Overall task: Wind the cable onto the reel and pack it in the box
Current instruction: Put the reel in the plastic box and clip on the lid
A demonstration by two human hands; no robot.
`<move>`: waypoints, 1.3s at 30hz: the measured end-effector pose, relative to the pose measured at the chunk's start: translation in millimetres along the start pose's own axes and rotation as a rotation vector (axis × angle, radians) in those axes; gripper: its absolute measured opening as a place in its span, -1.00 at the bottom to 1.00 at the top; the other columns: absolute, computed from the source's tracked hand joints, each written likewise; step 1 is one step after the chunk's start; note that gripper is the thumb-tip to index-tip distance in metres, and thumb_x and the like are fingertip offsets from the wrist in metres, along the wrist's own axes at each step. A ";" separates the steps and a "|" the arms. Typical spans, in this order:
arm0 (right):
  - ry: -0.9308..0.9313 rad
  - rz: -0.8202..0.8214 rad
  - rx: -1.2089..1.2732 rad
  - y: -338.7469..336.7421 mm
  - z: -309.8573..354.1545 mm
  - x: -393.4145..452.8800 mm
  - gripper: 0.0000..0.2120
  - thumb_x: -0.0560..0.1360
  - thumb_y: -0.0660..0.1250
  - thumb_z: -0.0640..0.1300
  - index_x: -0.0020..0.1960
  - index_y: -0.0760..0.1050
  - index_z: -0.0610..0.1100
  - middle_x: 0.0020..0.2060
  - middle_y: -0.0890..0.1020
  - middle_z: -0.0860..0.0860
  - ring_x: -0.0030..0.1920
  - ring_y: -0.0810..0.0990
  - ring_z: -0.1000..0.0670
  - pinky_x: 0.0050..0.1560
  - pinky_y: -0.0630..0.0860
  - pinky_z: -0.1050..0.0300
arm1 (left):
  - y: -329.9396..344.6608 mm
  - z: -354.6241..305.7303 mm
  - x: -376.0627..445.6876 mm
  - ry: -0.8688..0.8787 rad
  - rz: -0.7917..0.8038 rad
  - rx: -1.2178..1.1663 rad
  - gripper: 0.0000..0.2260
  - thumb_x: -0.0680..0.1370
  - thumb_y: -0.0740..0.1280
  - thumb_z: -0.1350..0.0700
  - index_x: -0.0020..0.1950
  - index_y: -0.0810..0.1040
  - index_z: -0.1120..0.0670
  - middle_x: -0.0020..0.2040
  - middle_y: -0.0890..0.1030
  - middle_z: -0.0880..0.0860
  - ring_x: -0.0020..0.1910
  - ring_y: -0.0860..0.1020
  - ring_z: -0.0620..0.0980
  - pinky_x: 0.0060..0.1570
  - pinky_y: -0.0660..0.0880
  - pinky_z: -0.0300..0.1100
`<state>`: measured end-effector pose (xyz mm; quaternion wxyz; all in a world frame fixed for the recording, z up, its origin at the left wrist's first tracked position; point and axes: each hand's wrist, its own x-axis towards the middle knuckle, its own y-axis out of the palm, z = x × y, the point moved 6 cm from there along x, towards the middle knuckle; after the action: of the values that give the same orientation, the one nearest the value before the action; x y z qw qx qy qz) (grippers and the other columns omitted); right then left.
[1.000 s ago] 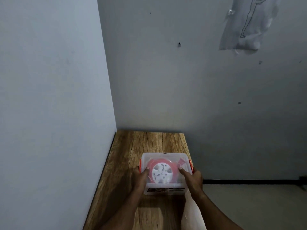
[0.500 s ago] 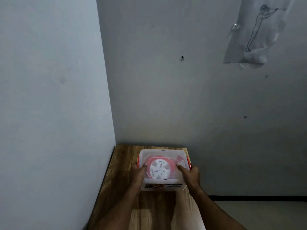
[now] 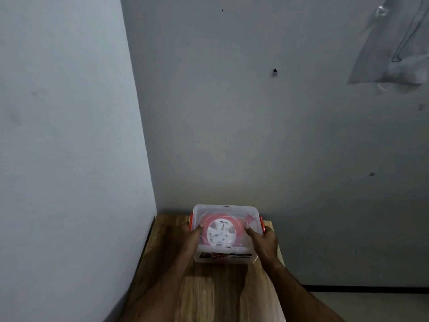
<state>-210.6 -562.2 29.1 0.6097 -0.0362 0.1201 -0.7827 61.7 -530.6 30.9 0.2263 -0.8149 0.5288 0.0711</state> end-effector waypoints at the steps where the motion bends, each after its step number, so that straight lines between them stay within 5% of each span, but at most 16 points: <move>1: 0.003 -0.005 -0.003 2.7 -1.1 5.6 -0.47 0.36 0.58 0.13 0.19 0.56 -0.12 -0.02 0.70 -0.03 -0.08 0.72 -0.04 -0.15 0.71 -0.04 | 2.0 -0.8 5.6 0.006 -0.006 0.004 -0.67 0.62 0.39 -0.03 0.18 0.60 0.23 -0.05 0.67 0.09 -0.20 0.65 0.00 -0.38 0.48 -0.28; 5: 0.013 -0.014 -0.019 10.4 -7.9 21.7 -0.47 0.35 0.58 0.14 0.17 0.57 -0.14 -0.03 0.71 -0.03 -0.09 0.71 -0.02 -0.17 0.70 0.01 | 10.1 1.0 21.0 -0.006 0.026 -0.057 -0.71 0.58 0.43 -0.04 0.03 0.59 0.20 -0.08 0.69 0.09 -0.20 0.67 0.02 -0.29 0.59 -0.18; 8: 0.000 -0.006 -0.021 13.6 -12.6 24.8 -0.47 0.36 0.57 0.14 0.19 0.56 -0.15 -0.02 0.70 -0.02 -0.10 0.71 0.01 -0.22 0.68 0.11 | 13.9 14.9 34.1 -0.015 0.048 -0.091 -0.61 0.49 0.49 -0.15 0.06 0.63 0.16 -0.10 0.74 0.10 -0.19 0.74 0.06 -0.09 0.70 0.11; 12: -0.014 0.003 0.009 15.1 -13.6 25.4 -0.41 0.34 0.56 0.18 0.21 0.54 -0.13 0.01 0.70 -0.02 -0.06 0.71 0.01 -0.16 0.70 0.06 | 12.0 8.8 26.9 0.018 0.010 -0.117 -0.76 0.57 0.45 -0.08 0.05 0.59 0.08 -0.11 0.74 0.05 -0.21 0.74 0.03 -0.15 0.71 0.01; 15: -0.011 0.049 -0.029 14.5 -9.7 27.7 -0.32 0.32 0.52 0.24 0.27 0.47 -0.14 0.08 0.66 -0.04 -0.01 0.68 0.01 -0.16 0.67 0.13 | 9.7 3.2 24.3 0.056 0.003 -0.100 -0.68 0.53 0.45 -0.18 0.05 0.58 0.05 -0.08 0.74 0.05 -0.24 0.73 -0.03 -0.20 0.71 -0.03; 18: -0.037 0.096 -0.283 13.3 -0.5 29.3 -0.16 0.35 0.43 0.37 0.39 0.30 -0.14 0.29 0.50 -0.11 0.23 0.56 -0.12 0.03 0.59 0.06 | -1.7 -6.5 19.3 0.263 -0.136 0.247 -0.50 0.45 0.31 -0.40 0.05 0.49 0.01 -0.06 0.70 0.05 -0.25 0.67 -0.08 -0.24 0.68 -0.12; 21: -0.346 -0.021 -0.727 11.3 24.9 17.6 -0.17 0.53 0.15 0.40 0.55 0.15 -0.16 0.52 0.26 -0.18 0.51 0.24 -0.20 0.44 0.29 -0.12 | -0.8 -34.4 -1.4 0.625 -0.294 0.797 -0.44 0.49 0.31 -0.38 0.26 0.49 0.03 0.10 0.65 0.03 -0.06 0.64 -0.03 -0.04 0.63 -0.19; 26: -0.741 0.147 -1.014 47.0 34.1 -12.9 -0.30 0.66 -0.17 0.23 0.63 0.00 -0.21 0.60 0.00 -0.21 0.61 -0.03 -0.21 0.59 -0.17 -0.07 | 46.1 -31.2 -24.9 0.891 -0.147 1.133 -0.23 0.46 0.46 -0.24 0.50 0.44 0.21 0.47 0.48 0.24 0.41 0.52 0.26 0.41 0.44 0.17; 28: -0.780 0.186 -1.041 53.5 30.4 -17.7 -0.33 0.69 -0.22 0.18 0.59 0.09 -0.27 0.57 0.11 -0.26 0.57 0.08 -0.25 0.58 -0.24 -0.04 | 54.2 -25.4 -25.7 0.885 -0.071 1.143 -0.08 0.31 0.56 -0.29 0.49 0.43 0.22 0.43 0.52 0.25 0.36 0.56 0.25 0.35 0.39 0.15; 31: -0.803 0.195 -1.087 57.1 21.0 -17.9 -0.40 0.72 -0.18 0.09 0.49 0.25 -0.34 0.44 0.39 -0.33 0.46 0.32 -0.30 0.50 -0.04 -0.09 | 60.7 -18.3 -20.1 0.783 0.035 1.129 0.05 0.07 0.66 -0.30 0.38 0.45 0.24 0.26 0.65 0.24 0.18 0.67 0.23 0.21 0.40 0.09; 36: -0.736 0.208 -1.155 62.5 13.8 -6.8 -0.35 0.71 -0.19 0.11 0.49 0.33 -0.32 0.47 0.36 -0.28 0.47 0.34 -0.27 0.46 0.00 -0.11 | 64.5 -11.4 -6.2 0.786 0.037 1.208 -0.12 0.17 0.65 -0.25 0.32 0.62 0.25 0.28 0.64 0.26 0.21 0.66 0.24 0.25 0.41 0.11; 39: -0.705 0.206 -1.156 64.8 16.5 -2.5 -0.34 0.70 -0.19 0.12 0.47 0.37 -0.30 0.45 0.40 -0.27 0.46 0.38 -0.26 0.43 0.03 -0.11 | 67.3 -6.8 1.0 0.792 0.039 1.253 -0.22 0.37 0.55 -0.21 0.42 0.53 0.27 0.39 0.54 0.29 0.33 0.57 0.28 0.35 0.38 0.17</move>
<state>-145.3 -576.9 30.2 0.5664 -0.5971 0.3157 -0.4723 1.1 -557.2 16.8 0.4401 -0.4883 0.5266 -0.5390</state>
